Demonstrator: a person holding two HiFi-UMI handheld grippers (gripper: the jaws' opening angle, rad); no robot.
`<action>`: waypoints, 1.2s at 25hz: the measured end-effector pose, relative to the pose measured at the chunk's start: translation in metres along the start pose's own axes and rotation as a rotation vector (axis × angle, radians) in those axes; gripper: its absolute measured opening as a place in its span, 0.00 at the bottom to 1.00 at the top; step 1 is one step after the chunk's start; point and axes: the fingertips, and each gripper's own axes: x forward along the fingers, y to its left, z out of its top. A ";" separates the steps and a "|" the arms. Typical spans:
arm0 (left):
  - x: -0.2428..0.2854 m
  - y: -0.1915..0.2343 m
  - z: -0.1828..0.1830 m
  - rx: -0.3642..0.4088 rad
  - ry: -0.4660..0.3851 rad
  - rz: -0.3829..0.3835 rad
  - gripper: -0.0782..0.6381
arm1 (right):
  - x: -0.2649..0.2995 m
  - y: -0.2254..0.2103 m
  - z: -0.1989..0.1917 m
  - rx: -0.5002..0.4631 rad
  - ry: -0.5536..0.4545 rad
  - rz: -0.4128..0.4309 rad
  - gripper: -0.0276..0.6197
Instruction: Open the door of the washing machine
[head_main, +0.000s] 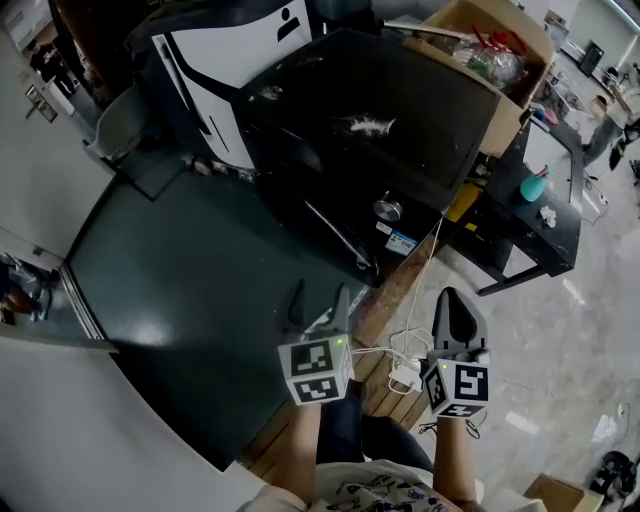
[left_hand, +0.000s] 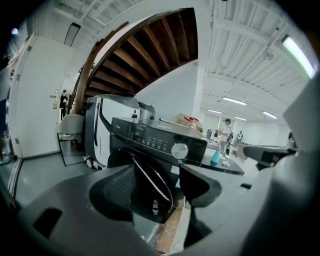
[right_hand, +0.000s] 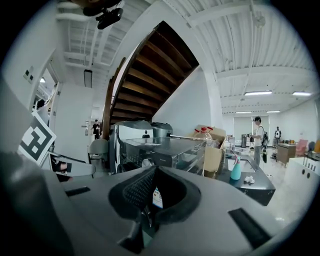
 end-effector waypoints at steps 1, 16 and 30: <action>0.006 0.002 0.002 0.008 0.008 -0.007 0.48 | 0.005 0.001 0.000 -0.001 0.008 -0.001 0.07; 0.074 -0.001 -0.032 -0.033 0.154 -0.033 0.48 | 0.063 -0.007 -0.029 0.029 0.088 -0.005 0.07; 0.170 -0.037 -0.085 -0.057 0.275 -0.051 0.48 | 0.109 -0.033 -0.076 0.029 0.175 0.027 0.07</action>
